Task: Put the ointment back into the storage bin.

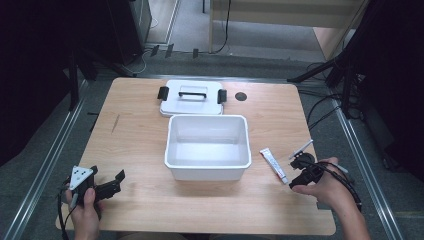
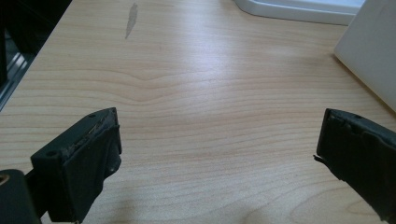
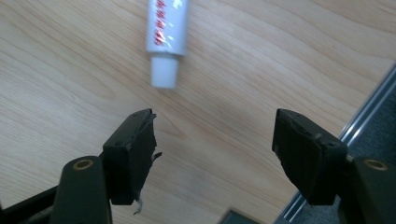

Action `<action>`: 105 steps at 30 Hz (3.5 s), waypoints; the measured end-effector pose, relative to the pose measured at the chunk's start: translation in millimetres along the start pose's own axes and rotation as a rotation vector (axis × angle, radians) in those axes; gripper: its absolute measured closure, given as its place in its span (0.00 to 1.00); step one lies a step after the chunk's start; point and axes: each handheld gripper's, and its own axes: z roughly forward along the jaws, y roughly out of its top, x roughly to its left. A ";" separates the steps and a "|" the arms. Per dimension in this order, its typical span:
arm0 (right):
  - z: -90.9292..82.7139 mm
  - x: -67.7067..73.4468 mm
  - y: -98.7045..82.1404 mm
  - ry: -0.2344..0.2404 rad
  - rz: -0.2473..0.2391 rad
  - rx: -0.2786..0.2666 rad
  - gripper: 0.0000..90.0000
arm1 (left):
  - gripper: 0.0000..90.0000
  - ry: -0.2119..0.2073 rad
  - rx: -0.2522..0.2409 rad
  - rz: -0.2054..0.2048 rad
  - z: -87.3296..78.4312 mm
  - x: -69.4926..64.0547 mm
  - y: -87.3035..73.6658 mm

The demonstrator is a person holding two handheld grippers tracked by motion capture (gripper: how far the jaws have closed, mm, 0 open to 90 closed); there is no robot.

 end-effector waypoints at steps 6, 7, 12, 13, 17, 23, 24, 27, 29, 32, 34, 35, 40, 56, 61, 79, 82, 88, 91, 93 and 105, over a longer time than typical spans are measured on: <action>5.9 5.0 18.3 0.038 -0.003 0.021 0.40 | 0.01 -0.003 0.003 0.003 -0.1 -0.1 0.0; 6.6 5.6 22.0 0.047 0.000 0.030 0.42 | 0.01 -0.004 0.004 0.000 0.0 -0.2 0.0; 8.2 7.9 35.1 0.069 -0.006 0.025 0.45 | 0.01 -0.008 0.004 -0.001 0.4 -0.2 0.1; 8.6 8.5 37.2 0.068 -0.011 0.027 0.47 | 0.01 -0.009 0.004 0.001 0.4 0.0 0.2; 12.7 8.7 44.8 0.071 -0.008 0.029 0.49 | 0.01 -0.010 0.005 0.001 0.5 0.4 0.2; 17.6 7.7 54.3 0.105 0.018 0.029 0.60 | 0.01 -0.011 0.008 0.002 0.6 0.5 0.3; 18.6 7.8 56.0 0.109 0.023 0.036 0.60 | 0.01 -0.011 0.008 0.002 0.6 0.5 0.3; 22.6 6.4 59.2 0.099 0.032 0.047 0.64 | 0.01 -0.012 0.009 0.001 0.6 0.5 0.4; 25.0 4.9 60.9 0.103 0.041 0.048 0.68 | 0.01 -0.012 0.009 0.001 0.7 0.6 0.4; 27.4 4.1 62.4 0.112 0.040 0.061 0.71 | 0.01 -0.013 0.009 -0.004 0.8 0.5 0.3; 29.0 4.2 63.0 0.115 0.033 0.059 0.73 | 0.01 -0.013 0.010 -0.003 0.8 0.5 0.4; 29.4 4.6 63.5 0.113 0.030 0.065 0.74 | 0.01 -0.014 0.010 -0.003 0.9 0.5 0.4; 29.2 5.1 64.8 0.117 0.014 0.065 0.80 | 0.01 -0.015 0.012 0.000 0.8 0.8 0.5; 2.8 0.4 70.1 0.100 0.056 0.009 0.81 | 0.01 -0.014 0.017 -0.001 1.0 0.8 0.7; -22.5 0.9 75.4 0.117 0.063 -0.027 0.81 | 0.01 -0.013 0.013 0.000 1.2 0.6 0.6; -100.7 12.9 102.9 0.138 0.034 -0.083 0.81 | 0.01 -0.013 0.014 -0.002 1.3 0.7 0.7; -110.3 17.0 106.8 0.147 0.027 -0.094 0.81 | 0.01 -0.013 0.014 -0.001 1.4 0.7 0.8; -124.1 25.2 114.1 0.168 0.011 -0.113 0.81 | 0.01 -0.012 0.013 -0.004 1.7 0.7 0.8; -129.2 30.5 118.2 0.172 -0.002 -0.116 0.81 | 0.01 -0.015 0.014 -0.004 1.7 0.8 0.8; -132.0 34.7 121.2 0.178 -0.016 -0.125 0.81 | 0.01 -0.013 0.015 -0.004 1.6 0.7 0.9; -135.9 63.5 139.9 0.206 -0.111 -0.140 0.81 | 0.01 -0.015 0.013 -0.006 1.8 0.9 0.8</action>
